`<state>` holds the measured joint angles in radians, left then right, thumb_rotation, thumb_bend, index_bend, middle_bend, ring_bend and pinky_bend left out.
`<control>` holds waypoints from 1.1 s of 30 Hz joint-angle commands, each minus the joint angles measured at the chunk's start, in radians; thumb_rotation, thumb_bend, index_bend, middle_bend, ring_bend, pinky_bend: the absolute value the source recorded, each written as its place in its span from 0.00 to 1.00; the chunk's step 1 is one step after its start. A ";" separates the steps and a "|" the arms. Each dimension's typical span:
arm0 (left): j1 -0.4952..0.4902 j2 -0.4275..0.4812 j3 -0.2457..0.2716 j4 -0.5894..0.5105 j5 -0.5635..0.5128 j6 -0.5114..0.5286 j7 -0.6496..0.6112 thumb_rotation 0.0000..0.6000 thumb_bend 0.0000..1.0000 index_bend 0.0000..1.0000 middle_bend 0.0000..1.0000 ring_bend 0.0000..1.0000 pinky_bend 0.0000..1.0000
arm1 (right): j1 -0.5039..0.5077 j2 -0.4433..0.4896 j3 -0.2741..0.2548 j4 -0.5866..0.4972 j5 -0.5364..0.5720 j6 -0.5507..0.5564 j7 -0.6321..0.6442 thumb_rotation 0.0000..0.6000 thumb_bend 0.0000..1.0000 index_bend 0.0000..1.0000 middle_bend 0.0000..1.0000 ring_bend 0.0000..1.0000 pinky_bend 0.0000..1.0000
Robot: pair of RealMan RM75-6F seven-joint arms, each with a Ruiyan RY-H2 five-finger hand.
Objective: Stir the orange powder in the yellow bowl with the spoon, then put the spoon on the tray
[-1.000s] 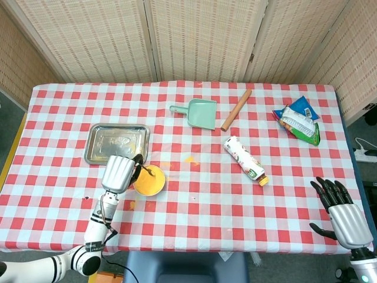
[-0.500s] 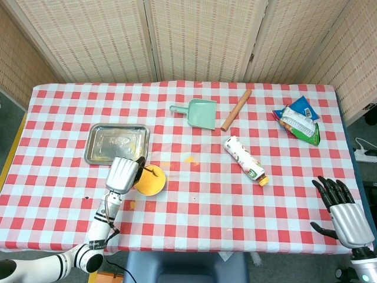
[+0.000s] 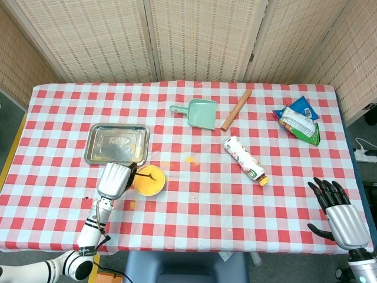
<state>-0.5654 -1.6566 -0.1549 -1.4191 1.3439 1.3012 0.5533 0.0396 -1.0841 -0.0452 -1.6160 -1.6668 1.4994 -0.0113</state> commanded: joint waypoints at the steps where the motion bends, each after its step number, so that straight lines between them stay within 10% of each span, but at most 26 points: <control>1: 0.016 0.023 0.017 -0.023 0.007 0.005 0.004 1.00 0.52 0.86 1.00 1.00 1.00 | 0.000 -0.001 -0.001 -0.001 -0.002 0.001 -0.002 1.00 0.04 0.00 0.00 0.00 0.00; 18: 0.026 0.070 -0.014 -0.113 0.076 0.072 0.006 1.00 0.52 0.86 1.00 1.00 1.00 | -0.002 0.003 -0.007 -0.005 -0.015 0.007 0.001 1.00 0.04 0.00 0.00 0.00 0.00; 33: -0.040 -0.034 -0.059 0.033 0.059 0.029 0.029 1.00 0.52 0.86 1.00 1.00 1.00 | 0.000 0.009 0.003 0.001 0.006 0.005 0.021 1.00 0.04 0.00 0.00 0.00 0.00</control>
<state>-0.5966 -1.6791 -0.2083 -1.4035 1.4031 1.3344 0.5841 0.0388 -1.0748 -0.0423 -1.6149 -1.6611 1.5047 0.0096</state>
